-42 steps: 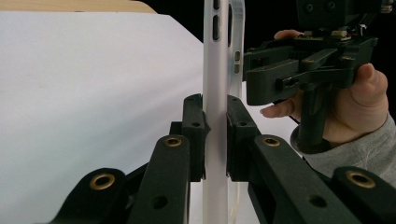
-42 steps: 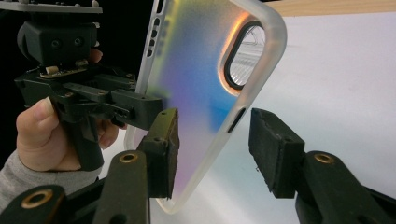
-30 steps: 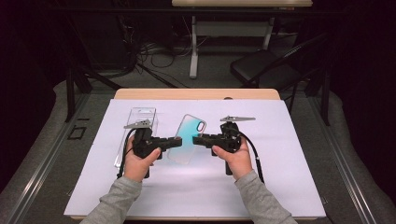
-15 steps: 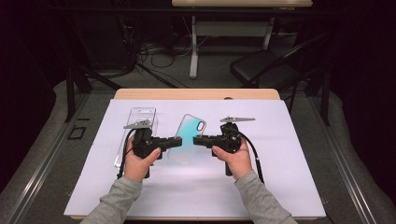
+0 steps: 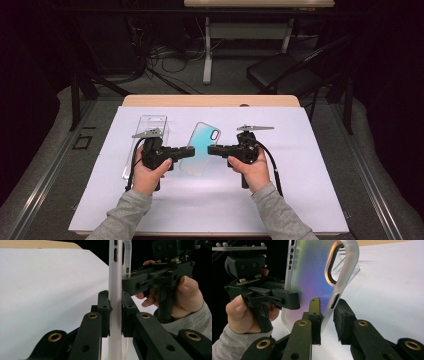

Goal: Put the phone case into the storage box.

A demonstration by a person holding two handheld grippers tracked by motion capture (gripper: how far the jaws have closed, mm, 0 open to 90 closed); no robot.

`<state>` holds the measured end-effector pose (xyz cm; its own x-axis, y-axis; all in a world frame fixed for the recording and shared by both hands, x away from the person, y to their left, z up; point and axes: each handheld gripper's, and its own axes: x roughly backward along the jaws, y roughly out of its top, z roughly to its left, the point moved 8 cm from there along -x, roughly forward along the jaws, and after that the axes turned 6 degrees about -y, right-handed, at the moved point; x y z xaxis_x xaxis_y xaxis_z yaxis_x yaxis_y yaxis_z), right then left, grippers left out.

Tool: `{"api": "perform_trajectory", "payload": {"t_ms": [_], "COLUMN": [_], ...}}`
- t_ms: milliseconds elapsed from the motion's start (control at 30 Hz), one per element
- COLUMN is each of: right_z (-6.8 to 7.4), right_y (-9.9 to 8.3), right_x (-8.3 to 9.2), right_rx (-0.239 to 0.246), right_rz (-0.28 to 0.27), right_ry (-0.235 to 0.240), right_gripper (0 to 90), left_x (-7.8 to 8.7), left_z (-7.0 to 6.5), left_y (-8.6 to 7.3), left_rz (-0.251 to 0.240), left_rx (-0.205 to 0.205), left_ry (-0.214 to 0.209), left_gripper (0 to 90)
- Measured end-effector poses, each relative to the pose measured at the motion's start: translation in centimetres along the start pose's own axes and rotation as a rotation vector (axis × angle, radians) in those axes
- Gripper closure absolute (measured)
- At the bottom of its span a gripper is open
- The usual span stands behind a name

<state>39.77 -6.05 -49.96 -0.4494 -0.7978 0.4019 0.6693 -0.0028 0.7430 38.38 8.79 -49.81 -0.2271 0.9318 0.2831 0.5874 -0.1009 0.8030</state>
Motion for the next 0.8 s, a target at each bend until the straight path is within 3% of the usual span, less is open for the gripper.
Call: {"api": "perform_trajectory", "payload": {"t_ms": [800], "right_z": [-0.16], "right_y": [-0.06], "right_x": [0.02], "right_rx": [-0.023], "right_rz": [-0.006], "right_ry": [0.024], "right_gripper": [78.6], "left_x": [-0.02], "left_z": [0.08], "left_y": [-0.02], "left_rz": [0.001], "left_rx": [-0.001], "left_ry": [0.003], "left_gripper": [81.6]}}
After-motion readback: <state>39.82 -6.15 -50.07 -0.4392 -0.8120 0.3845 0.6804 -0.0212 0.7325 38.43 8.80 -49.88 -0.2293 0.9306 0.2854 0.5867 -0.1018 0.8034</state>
